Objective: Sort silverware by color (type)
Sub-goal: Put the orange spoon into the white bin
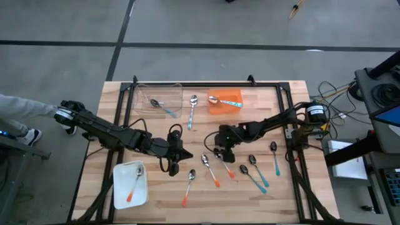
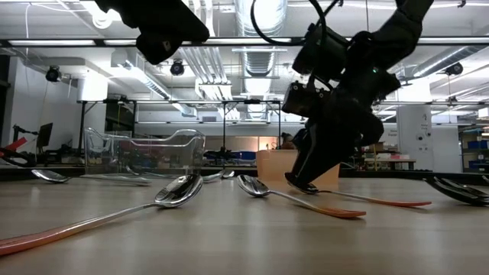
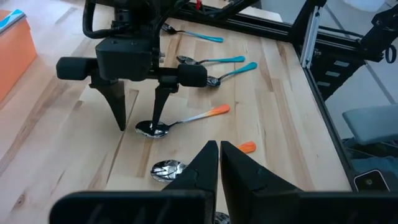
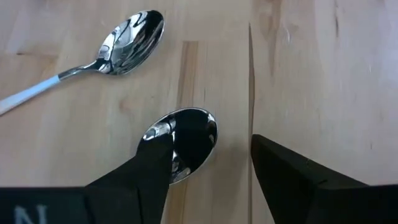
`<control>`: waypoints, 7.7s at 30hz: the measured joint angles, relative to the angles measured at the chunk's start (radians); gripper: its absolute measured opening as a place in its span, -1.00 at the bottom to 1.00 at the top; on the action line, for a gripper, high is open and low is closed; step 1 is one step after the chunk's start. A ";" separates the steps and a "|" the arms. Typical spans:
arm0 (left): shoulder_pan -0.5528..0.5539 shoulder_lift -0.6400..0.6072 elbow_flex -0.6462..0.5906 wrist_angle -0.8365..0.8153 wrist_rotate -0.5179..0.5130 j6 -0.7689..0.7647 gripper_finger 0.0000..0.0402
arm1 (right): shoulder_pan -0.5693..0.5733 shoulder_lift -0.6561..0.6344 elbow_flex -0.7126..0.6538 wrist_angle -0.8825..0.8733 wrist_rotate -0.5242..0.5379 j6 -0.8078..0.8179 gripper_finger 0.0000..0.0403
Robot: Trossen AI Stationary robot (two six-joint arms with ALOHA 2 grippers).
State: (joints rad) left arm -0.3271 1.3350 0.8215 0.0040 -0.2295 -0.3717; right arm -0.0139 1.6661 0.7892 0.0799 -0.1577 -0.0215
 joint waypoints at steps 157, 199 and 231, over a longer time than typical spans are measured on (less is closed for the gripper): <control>0.088 -0.076 0.000 -0.103 -0.044 0.190 -1.00 | 0.183 0.043 0.244 0.791 0.441 -0.254 -0.92; 0.097 0.088 0.000 0.193 -0.563 0.371 -0.05 | 0.177 0.042 0.224 0.841 0.823 -0.274 -0.94; 0.095 0.071 0.000 0.050 -0.557 0.118 -1.00 | 0.150 0.030 0.229 0.807 0.789 -0.167 -0.50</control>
State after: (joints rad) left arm -0.2321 1.4064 0.8215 0.0541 -0.7866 -0.2537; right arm 0.1359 1.6961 1.0180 0.8873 0.6316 -0.1881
